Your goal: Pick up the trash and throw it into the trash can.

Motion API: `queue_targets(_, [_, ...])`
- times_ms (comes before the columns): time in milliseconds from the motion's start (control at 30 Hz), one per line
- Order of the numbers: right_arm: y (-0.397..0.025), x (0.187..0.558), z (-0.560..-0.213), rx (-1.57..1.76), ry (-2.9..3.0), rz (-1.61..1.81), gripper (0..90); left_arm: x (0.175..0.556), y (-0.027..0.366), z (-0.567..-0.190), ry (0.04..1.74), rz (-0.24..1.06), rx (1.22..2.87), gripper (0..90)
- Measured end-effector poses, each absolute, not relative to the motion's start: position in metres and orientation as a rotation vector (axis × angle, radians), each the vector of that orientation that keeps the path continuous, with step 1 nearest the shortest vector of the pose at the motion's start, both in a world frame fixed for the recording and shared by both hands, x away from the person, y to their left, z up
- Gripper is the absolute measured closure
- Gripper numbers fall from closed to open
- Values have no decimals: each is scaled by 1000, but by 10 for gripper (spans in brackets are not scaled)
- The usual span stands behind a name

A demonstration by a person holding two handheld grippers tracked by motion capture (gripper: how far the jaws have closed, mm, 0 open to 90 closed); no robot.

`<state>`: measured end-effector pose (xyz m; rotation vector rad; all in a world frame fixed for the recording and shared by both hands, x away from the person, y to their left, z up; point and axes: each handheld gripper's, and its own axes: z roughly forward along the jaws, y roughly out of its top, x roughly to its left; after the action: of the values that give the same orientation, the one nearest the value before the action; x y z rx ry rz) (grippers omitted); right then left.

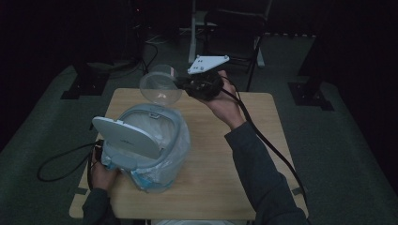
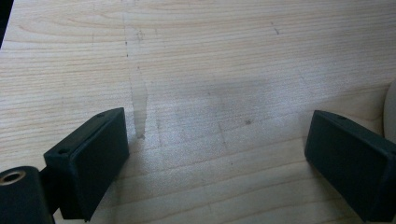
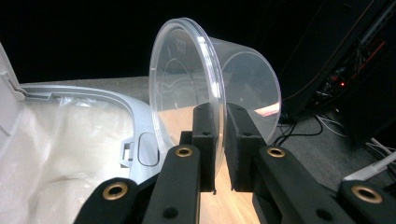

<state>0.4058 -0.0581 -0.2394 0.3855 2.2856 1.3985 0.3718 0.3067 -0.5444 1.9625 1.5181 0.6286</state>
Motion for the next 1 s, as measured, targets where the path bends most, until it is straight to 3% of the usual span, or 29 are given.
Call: queue_targets(1000, [-30, 368, -239, 183, 2370, 1395, 831, 372, 306, -545, 1521, 631, 1954, 69])
